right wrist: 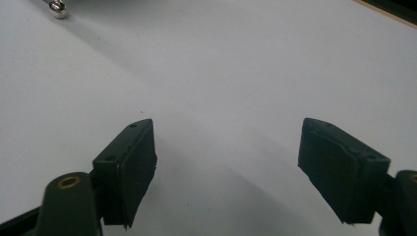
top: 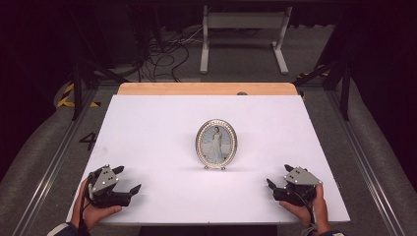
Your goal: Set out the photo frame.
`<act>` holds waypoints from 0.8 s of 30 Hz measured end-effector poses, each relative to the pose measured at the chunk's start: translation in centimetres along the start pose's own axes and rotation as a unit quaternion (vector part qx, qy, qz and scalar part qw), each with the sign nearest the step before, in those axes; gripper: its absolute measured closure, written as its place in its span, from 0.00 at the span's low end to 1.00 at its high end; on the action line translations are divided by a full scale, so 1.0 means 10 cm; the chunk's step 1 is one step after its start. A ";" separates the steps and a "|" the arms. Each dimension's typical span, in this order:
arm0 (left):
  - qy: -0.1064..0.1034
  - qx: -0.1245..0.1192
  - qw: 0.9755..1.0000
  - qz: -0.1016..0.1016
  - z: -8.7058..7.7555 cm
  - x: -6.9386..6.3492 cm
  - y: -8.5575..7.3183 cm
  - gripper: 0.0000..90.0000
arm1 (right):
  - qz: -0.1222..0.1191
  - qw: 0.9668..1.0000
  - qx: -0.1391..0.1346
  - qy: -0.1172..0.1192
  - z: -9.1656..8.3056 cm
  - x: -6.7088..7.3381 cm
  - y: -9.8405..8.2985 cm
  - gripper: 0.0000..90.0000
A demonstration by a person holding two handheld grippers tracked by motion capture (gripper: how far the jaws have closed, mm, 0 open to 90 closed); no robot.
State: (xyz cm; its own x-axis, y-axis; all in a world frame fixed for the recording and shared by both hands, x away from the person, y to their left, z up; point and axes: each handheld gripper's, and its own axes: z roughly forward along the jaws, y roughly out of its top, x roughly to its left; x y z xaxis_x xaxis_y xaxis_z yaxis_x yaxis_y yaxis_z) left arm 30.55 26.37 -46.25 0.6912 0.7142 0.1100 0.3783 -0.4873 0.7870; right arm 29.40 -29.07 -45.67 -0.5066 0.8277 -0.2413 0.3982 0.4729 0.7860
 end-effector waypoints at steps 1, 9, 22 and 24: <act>0.001 0.003 1.000 0.002 0.00 0.00 0.00 0.16 | -0.002 1.000 0.000 0.000 0.00 0.00 0.00 0.25; 0.003 -0.004 1.000 0.003 -0.02 -0.01 0.00 0.16 | -0.001 1.000 -0.004 -0.001 0.00 0.02 0.02 0.24; 0.008 -0.002 1.000 -0.002 -0.02 -0.01 0.00 0.16 | 0.003 1.000 -0.002 0.000 0.01 0.02 0.01 0.24; 0.007 -0.003 1.000 -0.003 -0.02 -0.01 0.00 0.16 | 0.003 1.000 -0.003 0.000 0.01 0.03 0.02 0.24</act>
State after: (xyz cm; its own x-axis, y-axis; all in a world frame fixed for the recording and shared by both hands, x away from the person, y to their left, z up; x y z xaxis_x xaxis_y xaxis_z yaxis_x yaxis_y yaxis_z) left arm 30.39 26.39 -46.15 0.6796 0.7246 0.1144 0.3783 -0.4798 0.7916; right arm 29.42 -28.75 -45.68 -0.5033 0.8311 -0.2364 0.3972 0.4655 0.7909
